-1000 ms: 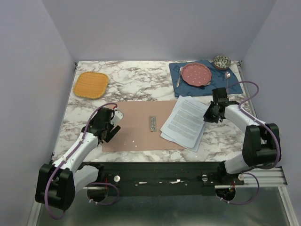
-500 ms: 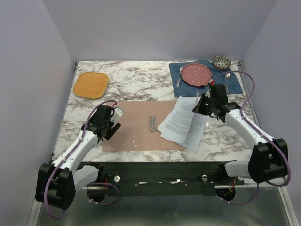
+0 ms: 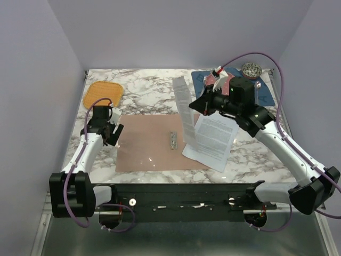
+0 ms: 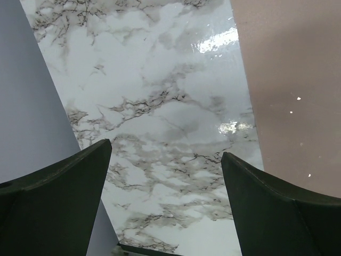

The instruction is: Put the files into the folder

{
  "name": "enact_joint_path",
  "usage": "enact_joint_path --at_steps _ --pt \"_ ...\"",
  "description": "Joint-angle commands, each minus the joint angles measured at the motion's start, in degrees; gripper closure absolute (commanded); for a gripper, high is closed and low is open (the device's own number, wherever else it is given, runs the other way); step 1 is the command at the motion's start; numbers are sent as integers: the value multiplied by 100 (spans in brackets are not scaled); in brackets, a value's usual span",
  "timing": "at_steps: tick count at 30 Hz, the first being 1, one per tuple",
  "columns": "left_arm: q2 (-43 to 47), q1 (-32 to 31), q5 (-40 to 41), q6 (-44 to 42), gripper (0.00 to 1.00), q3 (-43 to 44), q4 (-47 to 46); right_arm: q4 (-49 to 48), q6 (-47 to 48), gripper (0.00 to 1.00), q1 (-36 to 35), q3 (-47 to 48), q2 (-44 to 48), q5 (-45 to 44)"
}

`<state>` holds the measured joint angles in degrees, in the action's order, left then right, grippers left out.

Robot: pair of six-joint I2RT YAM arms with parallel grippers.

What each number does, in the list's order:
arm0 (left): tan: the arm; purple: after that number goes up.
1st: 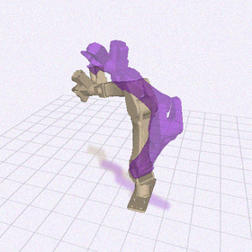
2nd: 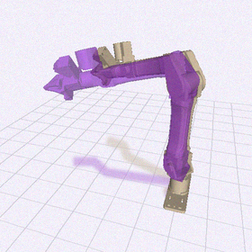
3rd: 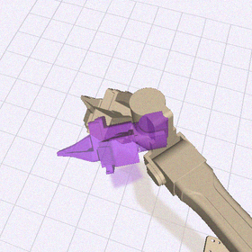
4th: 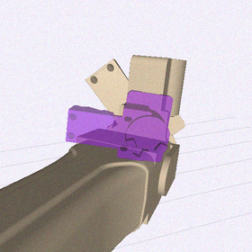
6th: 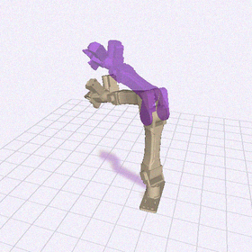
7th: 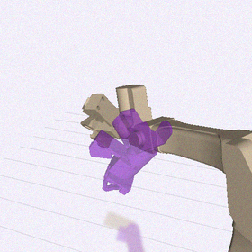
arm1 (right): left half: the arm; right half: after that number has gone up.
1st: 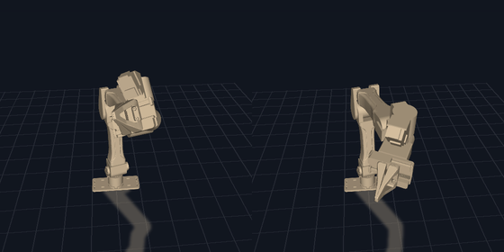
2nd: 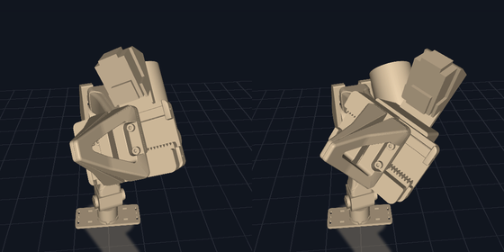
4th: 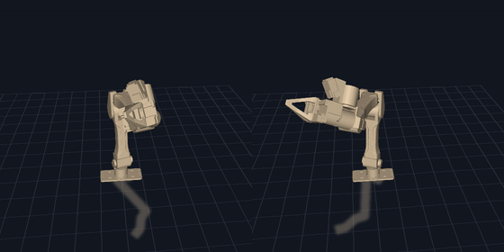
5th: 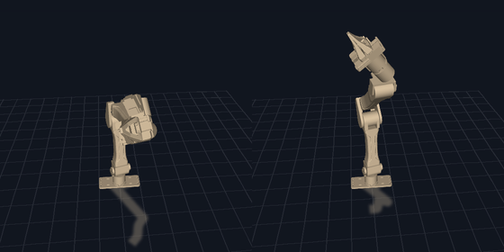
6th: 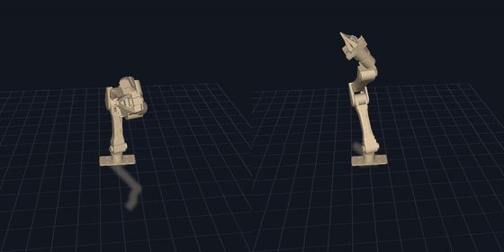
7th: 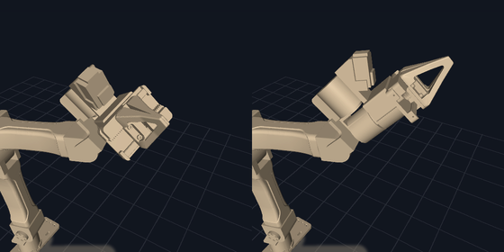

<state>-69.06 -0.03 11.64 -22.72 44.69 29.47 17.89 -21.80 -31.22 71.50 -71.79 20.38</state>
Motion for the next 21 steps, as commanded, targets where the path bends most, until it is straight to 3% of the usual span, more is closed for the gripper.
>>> enact_joint_path --at_steps 1,11,21 --pt "-29 249 -566 -101 1 102 164 -22 194 99 -314 267 -151 476" --pt "-213 258 -164 -347 1 -293 -398 -567 53 99 -349 -5 -1038 563" --pt "-1451 258 708 -417 1 -163 -1541 -559 124 99 -472 496 -1926 546"
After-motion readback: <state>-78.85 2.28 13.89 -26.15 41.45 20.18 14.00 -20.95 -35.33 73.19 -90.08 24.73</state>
